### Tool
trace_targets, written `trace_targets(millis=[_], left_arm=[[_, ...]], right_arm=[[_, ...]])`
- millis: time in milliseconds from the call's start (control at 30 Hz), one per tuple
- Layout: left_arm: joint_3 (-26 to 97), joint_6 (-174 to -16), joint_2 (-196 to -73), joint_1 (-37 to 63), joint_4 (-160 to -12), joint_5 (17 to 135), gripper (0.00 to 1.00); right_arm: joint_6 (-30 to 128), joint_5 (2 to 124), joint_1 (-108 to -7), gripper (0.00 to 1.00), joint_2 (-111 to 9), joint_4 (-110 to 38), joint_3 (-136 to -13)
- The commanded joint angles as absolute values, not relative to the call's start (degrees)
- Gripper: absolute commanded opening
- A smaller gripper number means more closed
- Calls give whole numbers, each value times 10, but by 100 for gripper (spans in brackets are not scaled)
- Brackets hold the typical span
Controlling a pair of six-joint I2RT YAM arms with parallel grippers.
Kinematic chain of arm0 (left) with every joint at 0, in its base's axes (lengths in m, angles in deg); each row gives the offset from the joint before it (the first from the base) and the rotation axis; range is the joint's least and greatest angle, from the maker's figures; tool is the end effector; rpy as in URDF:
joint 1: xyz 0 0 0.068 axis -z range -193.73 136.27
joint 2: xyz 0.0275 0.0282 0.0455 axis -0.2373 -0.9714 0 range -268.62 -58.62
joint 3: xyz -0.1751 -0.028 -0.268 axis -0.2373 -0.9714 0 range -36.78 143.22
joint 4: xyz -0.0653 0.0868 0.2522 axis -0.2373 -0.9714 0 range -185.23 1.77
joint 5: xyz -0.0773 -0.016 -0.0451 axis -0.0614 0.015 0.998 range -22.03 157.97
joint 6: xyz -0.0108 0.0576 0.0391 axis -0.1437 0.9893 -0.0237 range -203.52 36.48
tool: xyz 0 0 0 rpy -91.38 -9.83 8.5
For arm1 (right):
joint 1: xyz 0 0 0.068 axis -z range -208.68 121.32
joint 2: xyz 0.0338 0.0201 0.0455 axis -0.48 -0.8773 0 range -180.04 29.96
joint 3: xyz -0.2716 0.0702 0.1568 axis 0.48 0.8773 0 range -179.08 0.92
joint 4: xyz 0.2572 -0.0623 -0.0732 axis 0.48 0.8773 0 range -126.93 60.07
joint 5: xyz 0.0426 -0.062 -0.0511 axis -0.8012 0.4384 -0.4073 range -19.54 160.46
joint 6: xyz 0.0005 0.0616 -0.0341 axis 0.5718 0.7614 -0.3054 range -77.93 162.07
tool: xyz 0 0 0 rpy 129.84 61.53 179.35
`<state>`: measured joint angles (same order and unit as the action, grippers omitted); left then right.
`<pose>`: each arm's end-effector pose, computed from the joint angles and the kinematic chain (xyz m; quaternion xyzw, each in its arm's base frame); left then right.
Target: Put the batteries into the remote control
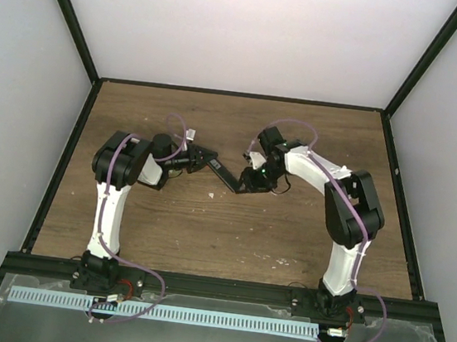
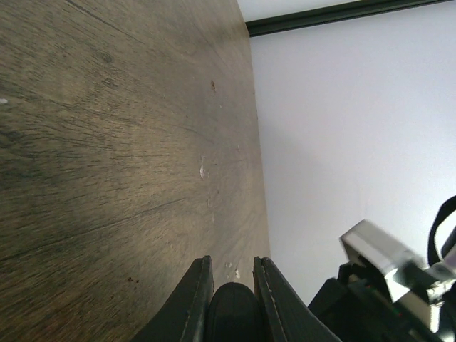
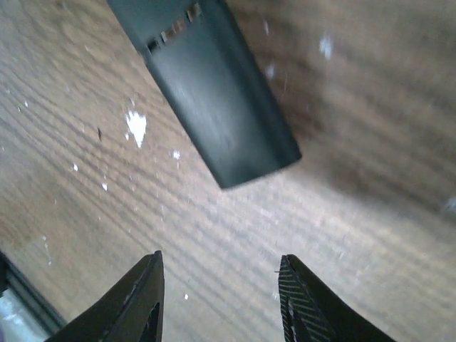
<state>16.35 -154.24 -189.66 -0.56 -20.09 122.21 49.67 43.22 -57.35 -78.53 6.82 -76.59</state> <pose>0.4227 -0.1468 0.0913 -0.0702 0.7380 -0.6426 0.1935 0.3432 0.2176 0.2086 -0.2068 0.9413 0.2620 0.0501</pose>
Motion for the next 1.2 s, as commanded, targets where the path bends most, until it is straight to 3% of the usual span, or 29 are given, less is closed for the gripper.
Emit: trace_targets(millis=[0, 467, 1167], left_arm=[[157, -1531, -1904, -2, -197, 1221, 0], [154, -1530, -1904, -1, -195, 1219, 0], [153, -1528, -1904, -2, -203, 1214, 0]], right_arm=[[546, 392, -573, 38, -795, 100, -760], [561, 378, -557, 44, -847, 48, -768], [556, 307, -534, 41, -887, 13, -797]])
